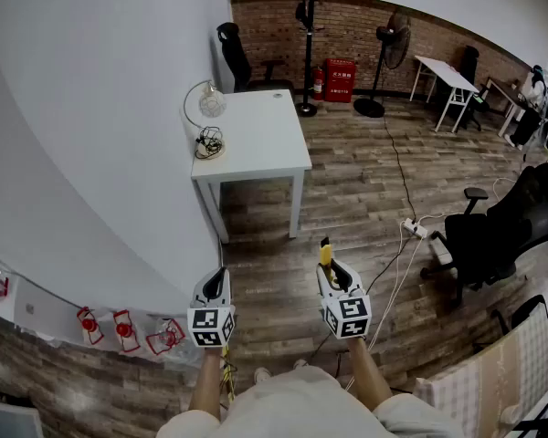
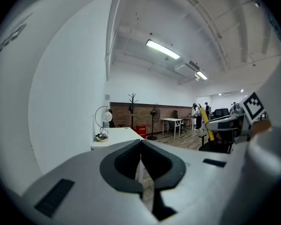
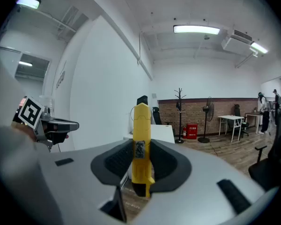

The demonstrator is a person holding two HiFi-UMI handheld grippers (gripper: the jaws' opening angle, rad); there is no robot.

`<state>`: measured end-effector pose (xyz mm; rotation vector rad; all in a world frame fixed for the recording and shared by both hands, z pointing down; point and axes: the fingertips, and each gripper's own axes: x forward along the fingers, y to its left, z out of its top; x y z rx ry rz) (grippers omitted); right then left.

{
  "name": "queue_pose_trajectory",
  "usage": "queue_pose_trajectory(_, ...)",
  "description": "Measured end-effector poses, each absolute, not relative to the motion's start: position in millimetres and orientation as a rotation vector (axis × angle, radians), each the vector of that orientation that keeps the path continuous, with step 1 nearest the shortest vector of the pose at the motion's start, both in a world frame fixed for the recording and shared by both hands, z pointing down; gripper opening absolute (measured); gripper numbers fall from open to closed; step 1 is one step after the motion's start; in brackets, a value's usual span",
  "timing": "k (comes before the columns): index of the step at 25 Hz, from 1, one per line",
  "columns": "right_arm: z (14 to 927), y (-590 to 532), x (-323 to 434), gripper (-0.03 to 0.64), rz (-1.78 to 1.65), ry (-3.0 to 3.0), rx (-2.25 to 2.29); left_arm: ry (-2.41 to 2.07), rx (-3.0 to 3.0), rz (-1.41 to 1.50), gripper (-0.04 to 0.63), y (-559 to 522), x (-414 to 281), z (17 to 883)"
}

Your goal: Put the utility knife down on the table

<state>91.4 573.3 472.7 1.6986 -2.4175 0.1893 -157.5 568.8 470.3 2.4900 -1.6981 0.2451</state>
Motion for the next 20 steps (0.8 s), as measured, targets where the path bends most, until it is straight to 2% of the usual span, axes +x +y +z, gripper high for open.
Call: queue_pose_trajectory(20, 475.0, 575.3, 112.6, 0.109, 0.194, -2.454, 1.652, -1.718, 2.486, 0.270, 0.006, 575.6, -127.4, 468.8)
